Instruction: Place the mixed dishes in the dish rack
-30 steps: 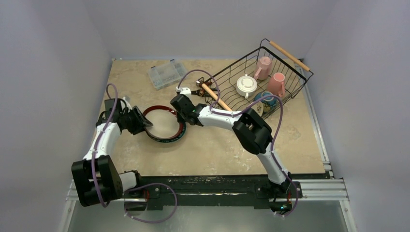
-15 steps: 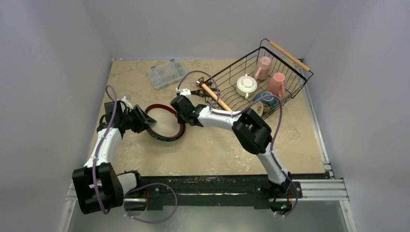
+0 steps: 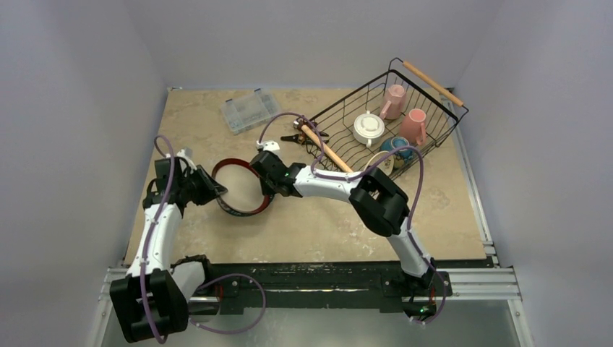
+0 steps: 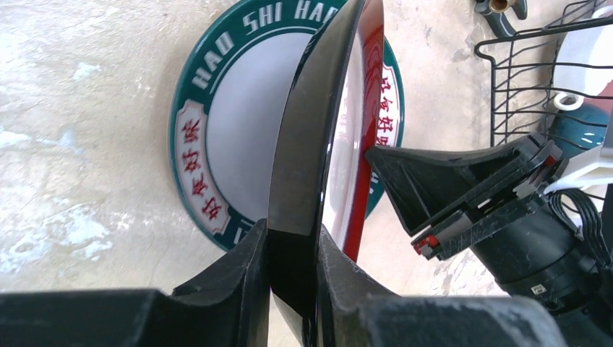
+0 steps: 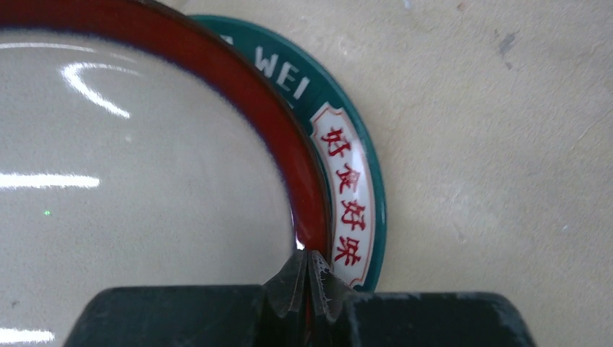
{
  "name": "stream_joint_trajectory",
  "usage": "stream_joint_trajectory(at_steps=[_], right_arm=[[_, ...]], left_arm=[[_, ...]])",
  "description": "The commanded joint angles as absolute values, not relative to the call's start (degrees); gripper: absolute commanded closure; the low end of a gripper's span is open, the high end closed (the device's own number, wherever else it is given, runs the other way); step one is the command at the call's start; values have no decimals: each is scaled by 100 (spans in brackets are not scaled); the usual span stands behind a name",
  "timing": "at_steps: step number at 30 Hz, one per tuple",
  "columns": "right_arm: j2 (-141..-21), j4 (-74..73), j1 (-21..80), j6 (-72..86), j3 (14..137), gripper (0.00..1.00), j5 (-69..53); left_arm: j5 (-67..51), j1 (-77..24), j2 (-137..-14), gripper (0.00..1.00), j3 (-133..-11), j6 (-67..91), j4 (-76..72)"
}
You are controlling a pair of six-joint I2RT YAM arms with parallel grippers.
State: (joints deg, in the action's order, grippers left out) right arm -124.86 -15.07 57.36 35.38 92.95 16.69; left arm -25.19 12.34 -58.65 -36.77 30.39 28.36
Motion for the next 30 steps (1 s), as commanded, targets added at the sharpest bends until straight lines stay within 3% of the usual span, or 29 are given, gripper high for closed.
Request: stream_joint_trajectory(at_steps=[1, 8, 12, 21, 30], right_arm=[[-11924, -1912, 5826, 3532, 9243, 98, 1732], [-11240, -2426, 5845, 3301, 9340, 91, 2034], [-10624, -2654, 5845, 3147, 9185, 82, 2155], [-8600, -2744, 5812, 2512, 8050, 54, 1632], [-6050, -2596, 5757, 2275, 6983, 16, 1093]], left_arm=[[-2602, 1217, -5232, 100, -3709, 3047, 2851], [-2629, 1222, -4414, 100, -3684, 3190, 3052], [-3001, 1219, -3973, 100, -3823, 3281, 3137], [-4688, 1209, -2944, 100, -4009, 3575, 2644], [-5290, 643, -2688, 100, -4513, 4222, 2268]])
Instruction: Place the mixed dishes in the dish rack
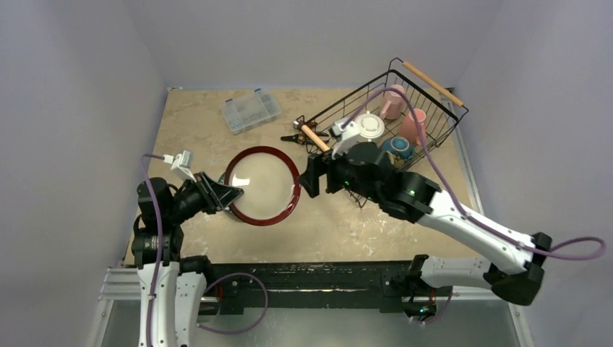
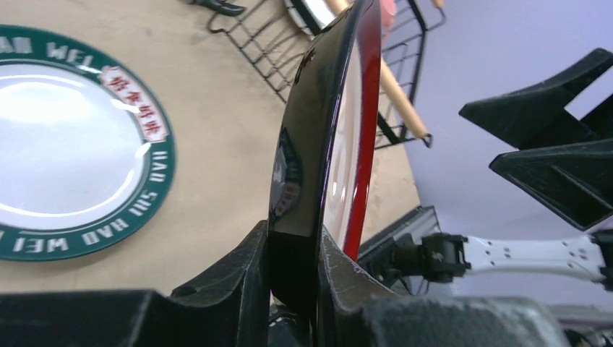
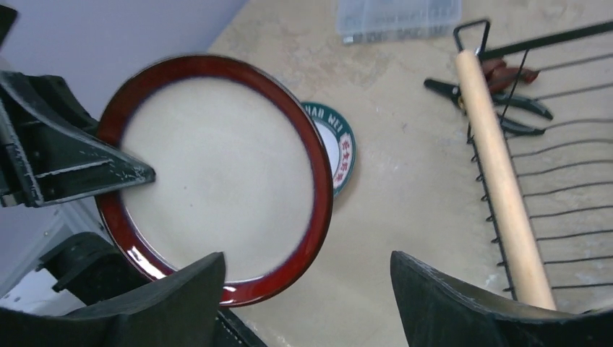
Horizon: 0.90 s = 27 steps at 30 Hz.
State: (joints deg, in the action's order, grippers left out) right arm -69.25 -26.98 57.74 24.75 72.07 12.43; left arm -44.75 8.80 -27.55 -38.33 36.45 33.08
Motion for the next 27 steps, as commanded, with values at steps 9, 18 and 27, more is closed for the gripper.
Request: stream_joint_trajectory(at_steps=[9, 18, 27], right_arm=[[-5431, -2446, 5552, 2897, 6623, 2, -259], [-5519, -2445, 5537, 2883, 6507, 2, -1366], [-6028, -2104, 5537, 2641, 6583, 12, -3272]], left_arm=[[-5152, -838, -2891, 100, -4783, 4828, 1659], [-5446, -1226, -2850, 100, -4861, 4483, 2049], [-6069, -1350, -2928, 100, -5042, 3744, 2593]])
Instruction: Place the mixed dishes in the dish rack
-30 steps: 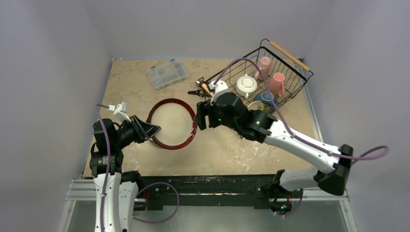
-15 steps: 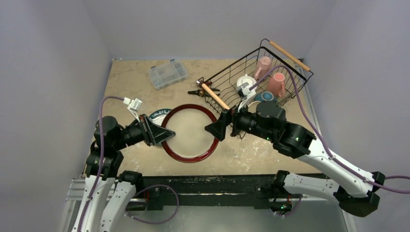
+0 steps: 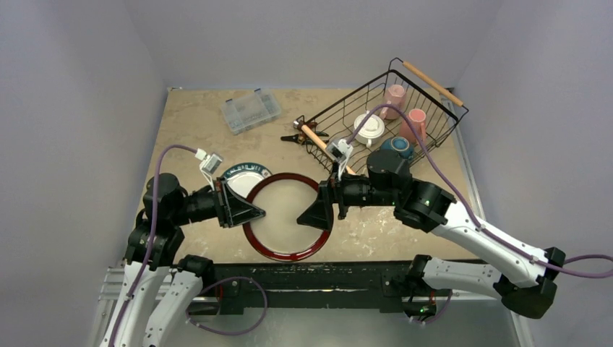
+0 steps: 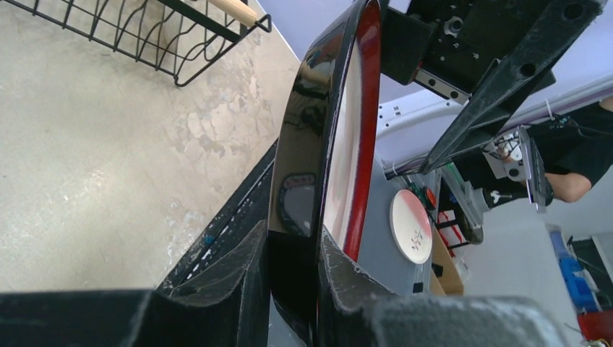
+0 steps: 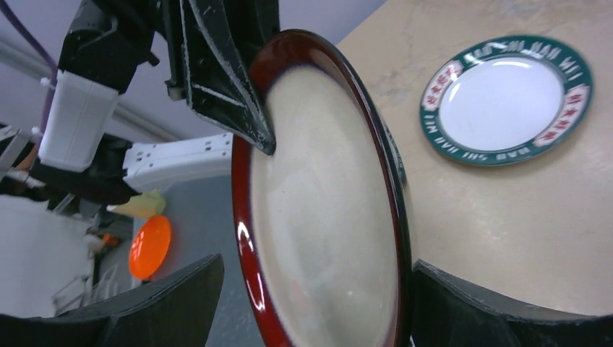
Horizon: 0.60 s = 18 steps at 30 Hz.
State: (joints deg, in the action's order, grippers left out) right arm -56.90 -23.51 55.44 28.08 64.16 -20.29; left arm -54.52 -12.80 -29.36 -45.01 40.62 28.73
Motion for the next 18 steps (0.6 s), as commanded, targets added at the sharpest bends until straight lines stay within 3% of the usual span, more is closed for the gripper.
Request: stream_joint_trajectory(at_steps=[1, 5, 14, 18], right_arm=[[-6148, -2116, 5536, 2587, 6652, 18, -3515], [-6533, -2438, 5537, 2189, 6983, 30, -4292], [-6344, -2042, 5537, 1804, 6457, 39, -4964], [-6278, -1804, 5526, 2023, 6218, 36, -4673]], left_arm=[[-6103, -1361, -2939, 100, -5090, 3625, 2713], [-6236, -1386, -2953, 100, -5182, 3184, 3118], [-6442, -1391, -2973, 100, -5107, 2853, 3465], [-6616, -1406, -2955, 100, -5137, 2691, 3520]])
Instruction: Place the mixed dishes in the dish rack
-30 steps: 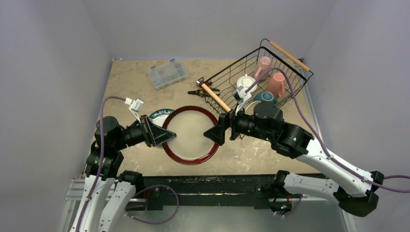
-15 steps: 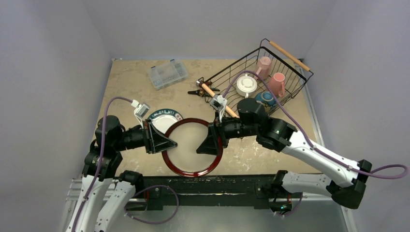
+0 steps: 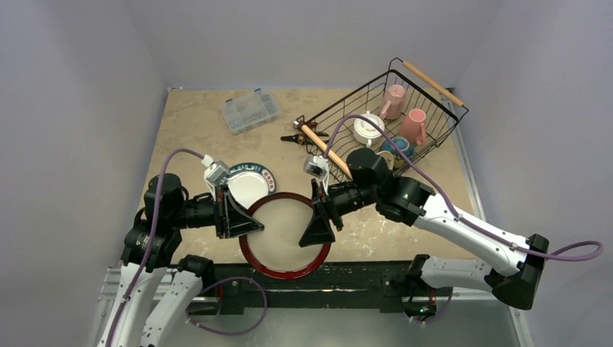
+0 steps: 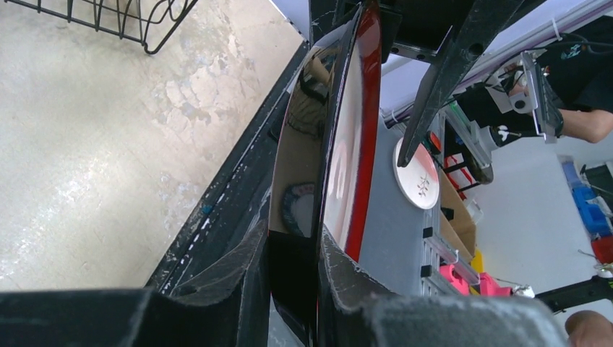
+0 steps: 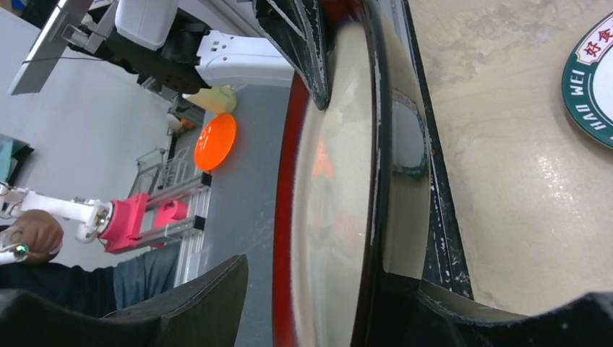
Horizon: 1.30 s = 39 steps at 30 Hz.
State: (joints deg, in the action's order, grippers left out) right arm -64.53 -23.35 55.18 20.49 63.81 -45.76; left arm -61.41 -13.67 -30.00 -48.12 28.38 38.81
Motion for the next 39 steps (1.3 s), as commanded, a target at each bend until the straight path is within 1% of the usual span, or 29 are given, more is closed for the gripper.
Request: stream_joint_trajectory(at_steps=[1, 7, 10, 12, 13, 16, 22, 24, 27, 30, 31, 32, 33, 34, 37, 38, 39], right_arm=[[-6307, -1798, 5513, 2095, 6221, 35, -4570], [-6264, -1629, 5114, 2593, 6241, 35, -4576], [-6162, -1533, 4631, 2711, 6103, 39, -5044], [-6182, -1509, 4523, 2566, 6047, 47, -5397], [-6266, -1643, 4526, 2422, 6100, 49, -5475], [-6462, -1893, 4530, 2203, 6156, 49, -5815], [-6621, -1544, 4563, 2374, 6127, 48, -6296], [-6673, -1398, 4604, 2470, 6090, 50, -6328], [-6838, -1448, 4684, 2419, 6173, 58, -6437], [-7056, -1660, 4731, 2219, 6273, 62, -6460], [-7125, -1741, 4737, 2156, 6309, 66, -6486], [-7180, -1791, 4739, 2124, 6332, 74, -6553], [-7227, -1800, 4738, 2090, 6341, 92, -6622], [-7266, -1809, 4737, 2033, 6354, 100, -6707], [-7123, -2196, 4739, 1757, 6466, 100, -6216], [-6972, -2247, 4731, 1664, 6475, 100, -5953], [-6761, -2294, 4729, 1571, 6473, 100, -5574]], left_arm=[[-6618, -1406, -2959, 100, -5133, 2663, 3525], [-6605, -1424, -2993, 100, -5145, 2442, 3794], [-6594, -1424, -3018, 100, -5146, 2378, 3887], [-6575, -1429, -3002, 100, -5143, 2371, 3891], [-6585, -1432, -2997, 100, -5148, 2377, 3865], [-6681, -1433, -3065, 100, -5146, 2407, 3713], [-6712, -1483, -3230, 100, -5177, 2376, 3647], [-6700, -1494, -3274, 100, -5173, 2347, 3637], [-6687, -1531, -3330, 100, -5181, 2366, 3615], [-6682, -1572, -3367, 100, -5170, 2306, 3590], [-6669, -1585, -3409, 100, -5168, 2310, 3584], [-6644, -1607, -3454, 100, -5181, 2323, 3586], [-6619, -1626, -3478, 100, -5181, 2328, 3593], [-6588, -1648, -3488, 100, -5182, 2329, 3602], [-6305, -1661, -3538, 100, -5222, 2306, 3685], [-6180, -1661, -3587, 92, -5278, 2222, 3858], [-5991, -1656, -3628, 77, -5371, 2118, 4079]])
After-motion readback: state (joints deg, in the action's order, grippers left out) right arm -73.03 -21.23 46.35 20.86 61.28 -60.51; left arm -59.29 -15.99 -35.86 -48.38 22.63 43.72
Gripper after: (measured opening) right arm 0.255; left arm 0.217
